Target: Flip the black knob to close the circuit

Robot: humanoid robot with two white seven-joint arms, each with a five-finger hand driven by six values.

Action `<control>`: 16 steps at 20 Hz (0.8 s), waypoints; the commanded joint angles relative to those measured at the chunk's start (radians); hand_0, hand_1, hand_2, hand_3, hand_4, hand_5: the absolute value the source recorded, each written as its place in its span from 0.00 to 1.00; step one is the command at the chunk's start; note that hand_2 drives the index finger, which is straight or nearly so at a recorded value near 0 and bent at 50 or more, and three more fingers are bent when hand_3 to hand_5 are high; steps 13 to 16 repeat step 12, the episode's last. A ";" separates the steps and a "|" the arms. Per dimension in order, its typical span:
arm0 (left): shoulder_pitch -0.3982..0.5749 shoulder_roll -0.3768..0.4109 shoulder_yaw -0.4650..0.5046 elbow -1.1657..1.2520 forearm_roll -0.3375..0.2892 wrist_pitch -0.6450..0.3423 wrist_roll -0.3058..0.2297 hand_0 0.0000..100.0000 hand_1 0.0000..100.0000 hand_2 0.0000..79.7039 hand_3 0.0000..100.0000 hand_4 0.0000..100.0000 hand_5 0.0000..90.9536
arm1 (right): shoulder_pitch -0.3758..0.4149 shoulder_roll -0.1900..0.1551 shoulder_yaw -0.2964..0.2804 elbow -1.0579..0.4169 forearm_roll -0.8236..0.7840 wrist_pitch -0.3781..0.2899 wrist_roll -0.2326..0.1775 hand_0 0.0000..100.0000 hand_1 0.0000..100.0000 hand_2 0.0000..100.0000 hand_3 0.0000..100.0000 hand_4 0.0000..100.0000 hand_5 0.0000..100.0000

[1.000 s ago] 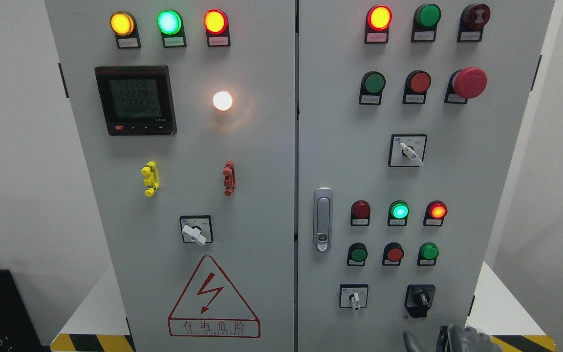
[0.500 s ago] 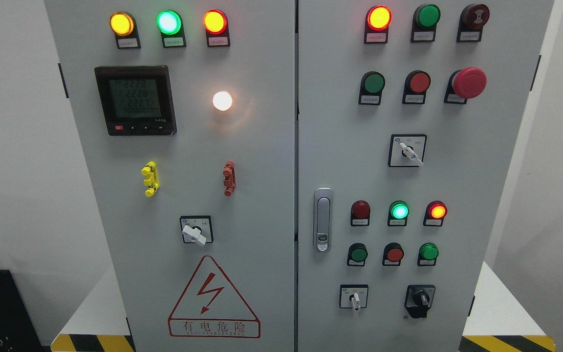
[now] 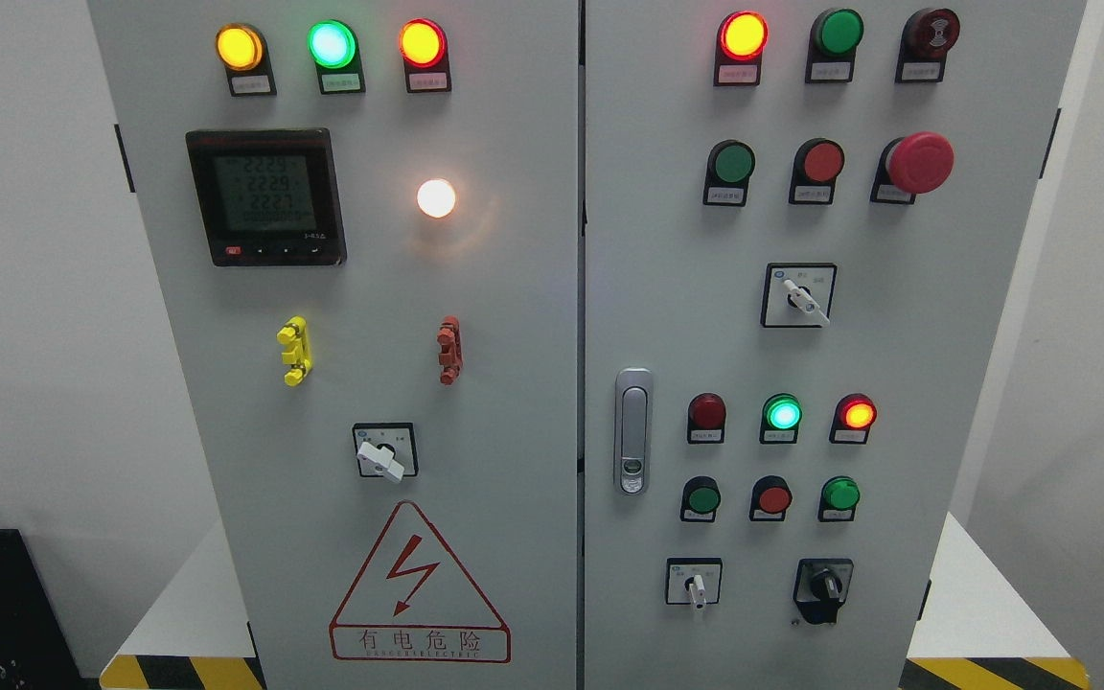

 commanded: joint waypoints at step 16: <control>0.034 0.000 0.011 -0.034 0.008 0.000 0.000 0.00 0.00 0.00 0.05 0.03 0.00 | 0.104 0.012 0.011 -0.018 -0.092 -0.069 0.007 0.00 0.00 0.00 0.03 0.03 0.00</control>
